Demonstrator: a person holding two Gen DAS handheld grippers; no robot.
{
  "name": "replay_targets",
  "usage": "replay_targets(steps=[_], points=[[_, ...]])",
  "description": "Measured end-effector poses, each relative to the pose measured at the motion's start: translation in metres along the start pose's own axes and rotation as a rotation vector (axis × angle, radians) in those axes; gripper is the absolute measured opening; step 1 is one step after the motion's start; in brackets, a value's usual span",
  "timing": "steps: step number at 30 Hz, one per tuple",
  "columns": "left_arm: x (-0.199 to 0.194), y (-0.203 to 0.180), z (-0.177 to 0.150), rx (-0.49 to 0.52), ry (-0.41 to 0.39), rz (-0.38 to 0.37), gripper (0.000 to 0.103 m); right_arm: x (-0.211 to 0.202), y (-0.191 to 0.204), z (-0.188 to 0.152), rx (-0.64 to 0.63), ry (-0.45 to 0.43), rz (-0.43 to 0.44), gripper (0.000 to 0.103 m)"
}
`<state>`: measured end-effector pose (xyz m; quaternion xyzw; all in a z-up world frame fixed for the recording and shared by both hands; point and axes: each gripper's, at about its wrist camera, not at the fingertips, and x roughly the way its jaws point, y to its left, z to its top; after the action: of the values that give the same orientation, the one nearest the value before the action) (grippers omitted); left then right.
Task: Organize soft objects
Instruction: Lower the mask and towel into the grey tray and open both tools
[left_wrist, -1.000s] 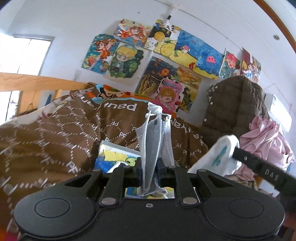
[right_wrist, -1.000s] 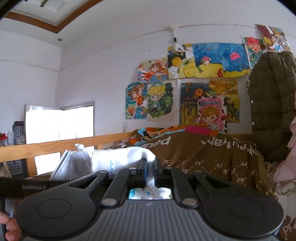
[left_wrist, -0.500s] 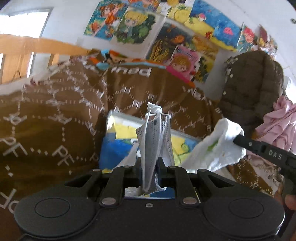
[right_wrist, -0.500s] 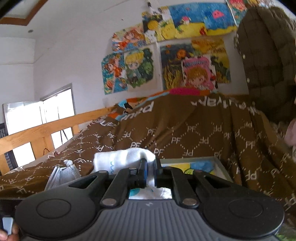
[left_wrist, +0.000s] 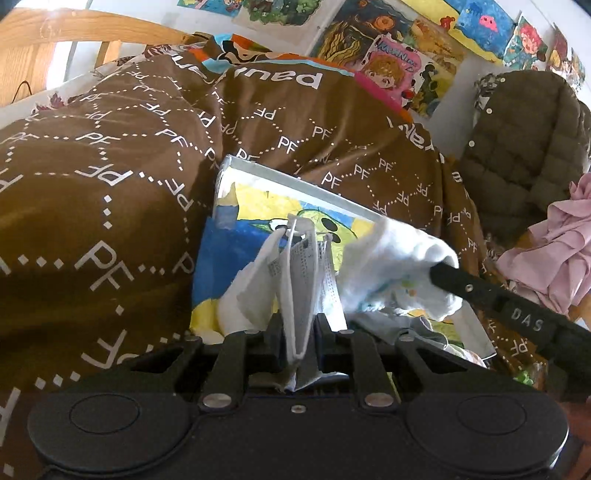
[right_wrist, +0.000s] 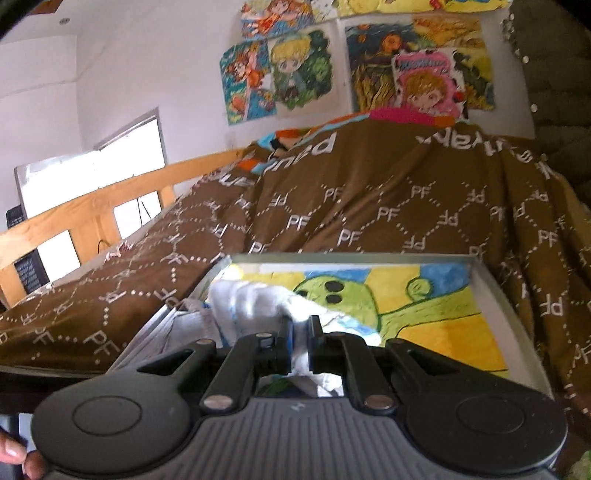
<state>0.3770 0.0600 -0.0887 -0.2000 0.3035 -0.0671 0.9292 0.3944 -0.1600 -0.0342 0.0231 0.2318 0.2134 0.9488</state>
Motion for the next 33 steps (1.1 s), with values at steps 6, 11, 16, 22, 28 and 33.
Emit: replay_targets(steps=[6,11,16,22,28,33], points=[[-0.001,0.002,0.000,-0.020,0.009,0.002,0.028,0.006,0.004,-0.005,0.002,0.046,0.020,0.016],[-0.004,-0.002,0.000,-0.016,0.001,0.009,0.047,0.006,0.003,-0.007,0.011,0.062,0.009,0.030],[-0.013,-0.009,0.000,0.003,-0.034,0.015,0.072,0.004,-0.001,-0.005,0.017,0.081,-0.016,0.060],[-0.024,-0.017,0.000,0.003,-0.055,0.025,0.085,0.000,-0.009,-0.005,0.038,0.106,-0.045,0.081],[-0.041,-0.022,0.002,-0.010,-0.092,0.037,0.096,-0.013,-0.012,0.000,0.045,0.117,-0.073,0.095],[-0.062,-0.029,0.005,-0.006,-0.136,0.064,0.102,-0.029,-0.015,0.002,0.054,0.102,-0.100,0.100]])
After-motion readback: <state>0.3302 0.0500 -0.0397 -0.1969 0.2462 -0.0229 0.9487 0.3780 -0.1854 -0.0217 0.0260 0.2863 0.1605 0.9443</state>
